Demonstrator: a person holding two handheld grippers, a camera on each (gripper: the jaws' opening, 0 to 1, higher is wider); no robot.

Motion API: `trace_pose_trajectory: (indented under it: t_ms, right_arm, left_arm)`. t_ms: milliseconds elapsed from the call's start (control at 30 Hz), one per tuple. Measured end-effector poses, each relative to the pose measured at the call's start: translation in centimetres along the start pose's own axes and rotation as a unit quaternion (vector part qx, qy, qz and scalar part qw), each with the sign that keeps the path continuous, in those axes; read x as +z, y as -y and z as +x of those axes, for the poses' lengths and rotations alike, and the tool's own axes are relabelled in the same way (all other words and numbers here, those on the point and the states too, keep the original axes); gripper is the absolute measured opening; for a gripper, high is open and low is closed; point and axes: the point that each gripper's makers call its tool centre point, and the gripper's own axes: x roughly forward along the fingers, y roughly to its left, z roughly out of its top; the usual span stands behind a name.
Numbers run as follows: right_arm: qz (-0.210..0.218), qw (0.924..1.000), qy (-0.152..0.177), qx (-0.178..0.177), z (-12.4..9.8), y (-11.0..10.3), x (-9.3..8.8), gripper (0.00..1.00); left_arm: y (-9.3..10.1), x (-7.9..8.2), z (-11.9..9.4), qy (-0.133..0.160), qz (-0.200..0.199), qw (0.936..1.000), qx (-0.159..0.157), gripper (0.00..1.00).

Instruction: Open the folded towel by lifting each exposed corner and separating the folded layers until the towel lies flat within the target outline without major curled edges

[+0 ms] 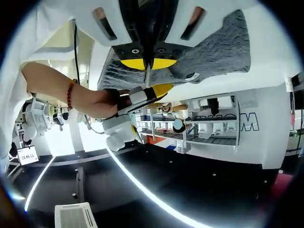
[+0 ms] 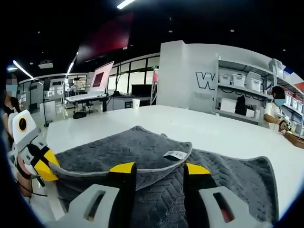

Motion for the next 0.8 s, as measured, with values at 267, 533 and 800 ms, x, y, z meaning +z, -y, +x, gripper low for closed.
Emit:
trace_pose_trajectory:
  t_ms: [267,533,800]
  right_arm:
    - [0.006,0.9999,-0.013,0.004,1.4,-0.2,-0.2,0.35]
    - [0.013,0.9998,-0.014,-0.001,2.5,0.9,0.1,0.35]
    - [0.003,0.9995,-0.021,-0.023,2.8,1.7,-0.1,0.33]
  left_arm:
    - [0.2,-0.2,0.0,-0.001,-0.014,0.9999,-0.006,0.02]
    - [0.1,-0.2,0.0,-0.001,-0.012,0.9999,-0.006,0.02]
    - [0.1,-0.4,-0.1,-0.006,-0.009,0.9999,-0.006,0.02]
